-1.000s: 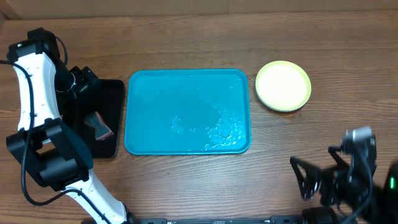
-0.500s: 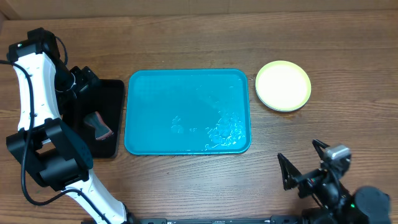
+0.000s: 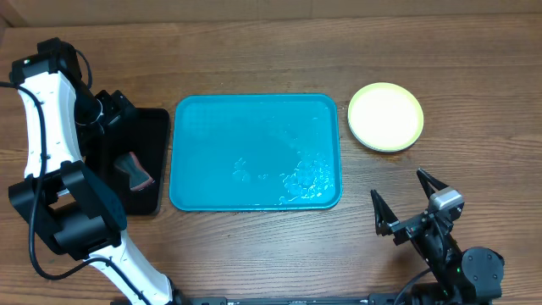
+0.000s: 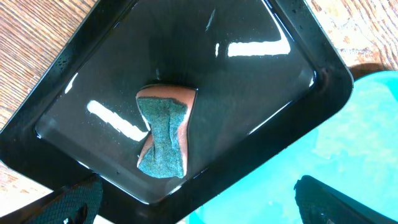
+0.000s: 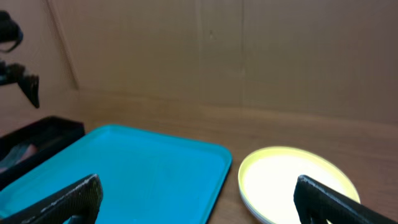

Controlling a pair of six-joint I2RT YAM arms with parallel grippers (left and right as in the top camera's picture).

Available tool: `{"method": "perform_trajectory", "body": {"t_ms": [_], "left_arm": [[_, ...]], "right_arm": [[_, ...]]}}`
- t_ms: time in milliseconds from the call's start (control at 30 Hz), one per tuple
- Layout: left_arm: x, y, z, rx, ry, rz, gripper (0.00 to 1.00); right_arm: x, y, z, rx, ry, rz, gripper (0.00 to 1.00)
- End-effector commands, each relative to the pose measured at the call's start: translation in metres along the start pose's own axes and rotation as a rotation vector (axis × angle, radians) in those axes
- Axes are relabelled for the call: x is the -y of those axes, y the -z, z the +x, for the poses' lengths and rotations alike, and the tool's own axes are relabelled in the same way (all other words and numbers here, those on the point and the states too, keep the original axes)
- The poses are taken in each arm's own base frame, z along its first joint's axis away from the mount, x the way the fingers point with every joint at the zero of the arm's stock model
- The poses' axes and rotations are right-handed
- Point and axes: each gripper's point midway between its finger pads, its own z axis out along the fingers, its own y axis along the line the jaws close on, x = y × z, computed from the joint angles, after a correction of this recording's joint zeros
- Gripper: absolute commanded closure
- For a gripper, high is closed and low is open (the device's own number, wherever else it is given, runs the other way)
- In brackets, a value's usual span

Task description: Clean dirty plates on tray and stack at the side

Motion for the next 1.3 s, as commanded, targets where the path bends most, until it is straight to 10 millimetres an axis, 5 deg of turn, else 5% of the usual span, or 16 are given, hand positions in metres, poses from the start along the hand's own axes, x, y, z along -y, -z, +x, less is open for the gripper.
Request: {"method": "perform_trajectory", "body": {"t_ms": [0, 900, 1267], "left_arm": [[0.001, 0.005, -0.003, 0.016, -0.010, 0.010, 0.00], [0.001, 0.005, -0.003, 0.016, -0.010, 0.011, 0.00], [0.001, 0.005, -0.003, 0.016, -0.010, 0.010, 0.00]], "right_arm": [[0.011, -0.003, 0.004, 0.026, 0.008, 0.055, 0.00], [0.062, -0.012, 0.046, 0.050, -0.105, 0.301, 0.00], [0.061, -0.012, 0.046, 0.050, -0.105, 0.296, 0.00]]}}
